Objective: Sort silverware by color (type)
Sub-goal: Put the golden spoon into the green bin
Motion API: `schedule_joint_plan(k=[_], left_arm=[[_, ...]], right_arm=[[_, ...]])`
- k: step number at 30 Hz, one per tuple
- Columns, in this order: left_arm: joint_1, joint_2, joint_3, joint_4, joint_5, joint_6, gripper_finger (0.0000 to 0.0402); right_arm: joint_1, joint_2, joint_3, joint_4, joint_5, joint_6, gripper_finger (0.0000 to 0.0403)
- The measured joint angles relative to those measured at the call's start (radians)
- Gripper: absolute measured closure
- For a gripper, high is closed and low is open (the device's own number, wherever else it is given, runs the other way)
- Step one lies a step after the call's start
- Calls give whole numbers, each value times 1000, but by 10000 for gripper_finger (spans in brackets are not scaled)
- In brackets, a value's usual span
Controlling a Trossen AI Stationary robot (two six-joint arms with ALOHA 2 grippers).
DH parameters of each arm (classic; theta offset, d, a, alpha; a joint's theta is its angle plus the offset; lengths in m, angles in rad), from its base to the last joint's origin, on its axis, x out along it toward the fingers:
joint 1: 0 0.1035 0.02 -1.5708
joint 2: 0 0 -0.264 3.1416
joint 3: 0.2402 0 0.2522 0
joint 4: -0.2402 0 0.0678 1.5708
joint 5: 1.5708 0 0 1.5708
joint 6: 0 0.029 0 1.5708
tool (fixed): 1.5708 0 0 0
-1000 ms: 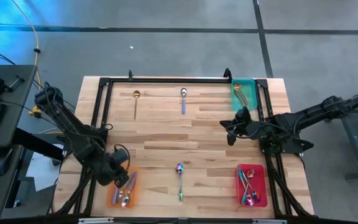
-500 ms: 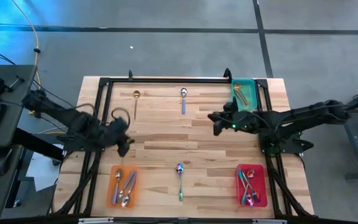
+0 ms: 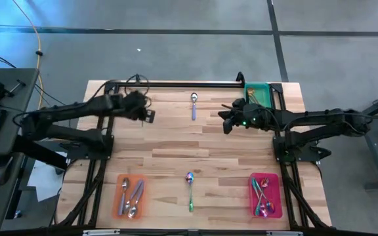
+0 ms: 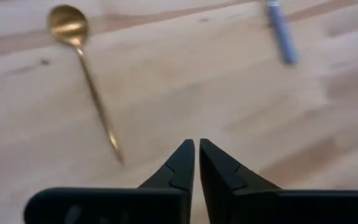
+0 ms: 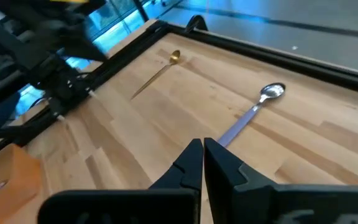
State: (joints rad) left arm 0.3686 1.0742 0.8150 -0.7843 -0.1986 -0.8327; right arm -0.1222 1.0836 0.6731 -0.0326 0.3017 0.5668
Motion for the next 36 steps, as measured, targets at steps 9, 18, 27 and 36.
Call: schedule_joint_plan(k=[9,18,27,36], left_arm=[[358,317,-1,87,128,320,317],[476,544,-1,254,161,394,287],[488,588,4,261,158,455,347],[478,552,-2,245,275,553,397]], right_arm=[[-16,0,0,2,22,31,402],[-13,0,0,17,28,35,402],[-13,0,0,20,16,36,402],[-13,0,0,23,-7,27,402]])
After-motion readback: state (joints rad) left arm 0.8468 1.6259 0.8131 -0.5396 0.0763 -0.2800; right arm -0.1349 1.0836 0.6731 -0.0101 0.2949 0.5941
